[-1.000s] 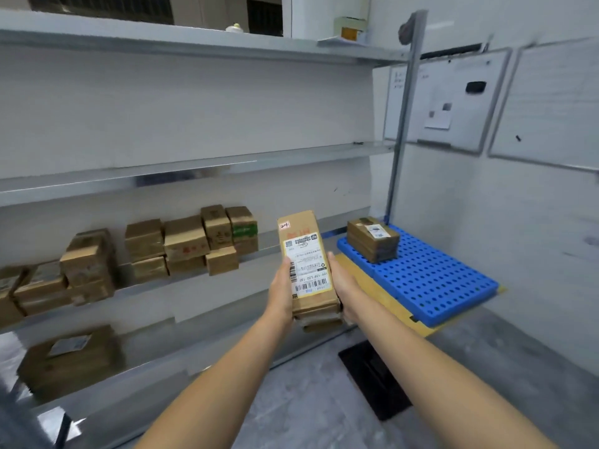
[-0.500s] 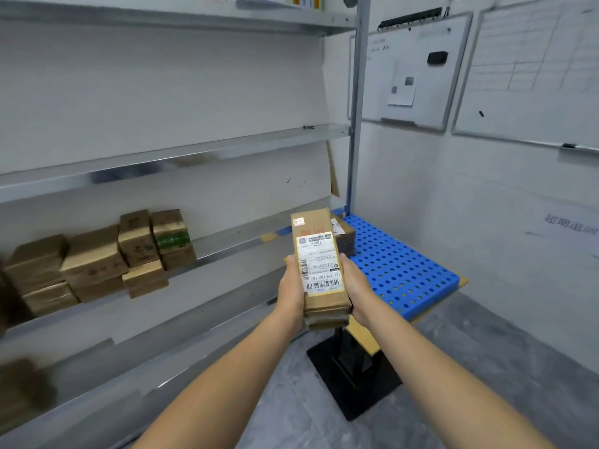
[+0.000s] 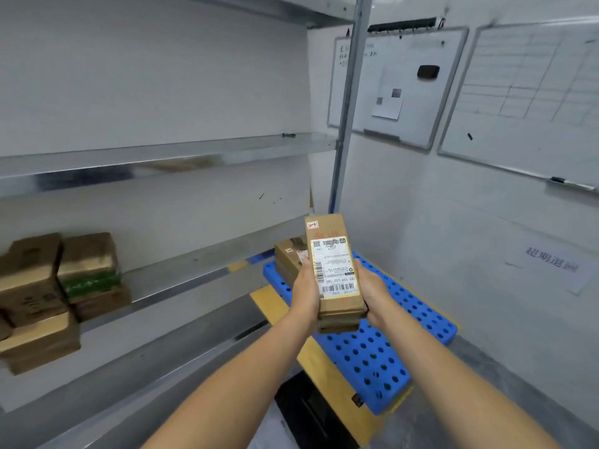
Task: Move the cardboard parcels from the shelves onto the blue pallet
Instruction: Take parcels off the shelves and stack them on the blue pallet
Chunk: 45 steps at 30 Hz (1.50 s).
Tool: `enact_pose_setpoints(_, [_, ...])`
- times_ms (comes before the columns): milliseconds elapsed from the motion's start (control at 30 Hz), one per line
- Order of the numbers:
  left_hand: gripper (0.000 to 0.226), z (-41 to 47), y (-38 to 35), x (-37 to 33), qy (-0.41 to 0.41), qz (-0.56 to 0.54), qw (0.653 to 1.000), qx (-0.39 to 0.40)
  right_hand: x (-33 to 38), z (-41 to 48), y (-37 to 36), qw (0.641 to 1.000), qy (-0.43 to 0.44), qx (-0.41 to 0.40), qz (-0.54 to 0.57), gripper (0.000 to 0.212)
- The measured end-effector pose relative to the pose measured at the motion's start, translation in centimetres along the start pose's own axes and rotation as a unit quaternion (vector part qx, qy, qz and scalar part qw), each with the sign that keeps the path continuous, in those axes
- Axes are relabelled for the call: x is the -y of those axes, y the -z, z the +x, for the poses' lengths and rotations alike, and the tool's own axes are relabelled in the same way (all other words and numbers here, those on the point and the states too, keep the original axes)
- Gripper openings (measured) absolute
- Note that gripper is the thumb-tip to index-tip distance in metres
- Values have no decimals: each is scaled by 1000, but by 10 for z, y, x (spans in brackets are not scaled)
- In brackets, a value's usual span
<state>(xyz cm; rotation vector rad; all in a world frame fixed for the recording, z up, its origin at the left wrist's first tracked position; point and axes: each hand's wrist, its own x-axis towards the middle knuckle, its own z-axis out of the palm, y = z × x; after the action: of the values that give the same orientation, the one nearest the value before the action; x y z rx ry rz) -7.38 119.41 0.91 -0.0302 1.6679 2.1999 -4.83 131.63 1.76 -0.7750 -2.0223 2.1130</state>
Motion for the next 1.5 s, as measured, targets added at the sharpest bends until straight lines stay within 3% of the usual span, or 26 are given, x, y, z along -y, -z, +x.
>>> enact_pose_setpoints(200, [47, 84, -28, -17, -17, 44, 999, 21, 25, 72, 10, 998, 14, -57, -26, 32])
enact_pose_setpoints(333, [44, 122, -46, 1, -4, 62, 998, 24, 16, 107, 26, 997, -14, -79, -14, 47])
enact_pose_setpoints(467, [47, 156, -64, 16, 17, 68, 997, 10, 13, 142, 39, 998, -45, -35, 2, 53])
enact_pose_setpoints(567, [50, 185, -82, 23, 13, 82, 997, 3, 13, 174, 53, 999, -44, -15, -6, 43])
enact_pose_setpoints(800, [39, 251, -139, 42, -24, 90, 989, -112, 21, 282, 95, 996, -59, 66, -26, 39])
enact_pose_setpoints(967, [39, 304, -166, 62, -82, 206, 955, -199, 20, 354, 108, 984, -73, 154, -44, 34])
enact_pose_setpoints(1200, [53, 354, -156, 82, -35, 309, 896, -317, -5, 416, 88, 967, -127, 212, -67, 43])
enact_pose_setpoints(1367, [55, 377, -139, 88, -16, 403, 846, -348, -19, 444, 67, 961, -142, 230, -54, 43])
enact_pose_setpoints(1500, [56, 393, -132, 100, -3, 412, 838, -359, -29, 457, 54, 956, -140, 244, -81, 46])
